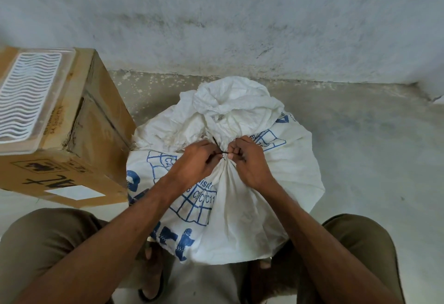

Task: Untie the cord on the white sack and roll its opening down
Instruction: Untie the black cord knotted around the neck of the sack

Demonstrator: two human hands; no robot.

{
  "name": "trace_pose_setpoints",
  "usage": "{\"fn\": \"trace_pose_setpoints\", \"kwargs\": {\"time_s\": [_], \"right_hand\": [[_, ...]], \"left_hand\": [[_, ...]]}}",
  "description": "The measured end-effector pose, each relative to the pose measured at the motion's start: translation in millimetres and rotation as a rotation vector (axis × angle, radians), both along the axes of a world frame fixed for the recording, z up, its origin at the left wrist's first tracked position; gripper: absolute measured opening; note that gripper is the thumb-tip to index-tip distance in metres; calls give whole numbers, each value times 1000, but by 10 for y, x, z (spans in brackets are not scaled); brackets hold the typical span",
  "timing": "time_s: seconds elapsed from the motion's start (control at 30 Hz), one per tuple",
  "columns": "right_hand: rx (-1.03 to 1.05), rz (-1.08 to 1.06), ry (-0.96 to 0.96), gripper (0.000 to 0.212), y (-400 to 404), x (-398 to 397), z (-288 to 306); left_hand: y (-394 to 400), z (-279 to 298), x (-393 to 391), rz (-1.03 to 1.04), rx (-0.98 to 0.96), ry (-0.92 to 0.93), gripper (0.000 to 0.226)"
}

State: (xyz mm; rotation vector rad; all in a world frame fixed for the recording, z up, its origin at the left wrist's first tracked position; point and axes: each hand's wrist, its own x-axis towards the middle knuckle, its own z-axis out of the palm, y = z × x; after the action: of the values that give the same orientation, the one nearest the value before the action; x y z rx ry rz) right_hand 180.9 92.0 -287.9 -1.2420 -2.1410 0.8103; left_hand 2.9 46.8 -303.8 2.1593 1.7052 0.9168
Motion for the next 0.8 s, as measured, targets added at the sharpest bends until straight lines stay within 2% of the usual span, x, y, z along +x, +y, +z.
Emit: {"fn": "trace_pose_setpoints", "kwargs": {"time_s": [0.17, 0.4, 0.47, 0.57, 0.63, 0.73, 0.8], "right_hand": [[-19, -18, 27, 33, -31, -18, 27], [-87, -35, 99, 19, -3, -10, 4], [-102, -37, 127, 20, 2, 3, 15], [-115, -36, 160, 17, 9, 5, 44], [-124, -40, 167, 16, 7, 13, 59], [-116, -31, 165, 15, -7, 27, 68], [-108, -29, 160, 15, -6, 30, 73]], "left_hand": [[7, 15, 40, 47, -49, -52, 14], [-36, 68, 130, 283, -144, -418, 8], [-37, 88, 100, 247, -139, -370, 2], [-37, 99, 15, 83, 9, -26, 17], [-27, 105, -20, 38, 60, 57, 17], [-46, 106, 41, 79, 60, -24, 12], [-44, 102, 137, 210, -30, -231, 10]]}}
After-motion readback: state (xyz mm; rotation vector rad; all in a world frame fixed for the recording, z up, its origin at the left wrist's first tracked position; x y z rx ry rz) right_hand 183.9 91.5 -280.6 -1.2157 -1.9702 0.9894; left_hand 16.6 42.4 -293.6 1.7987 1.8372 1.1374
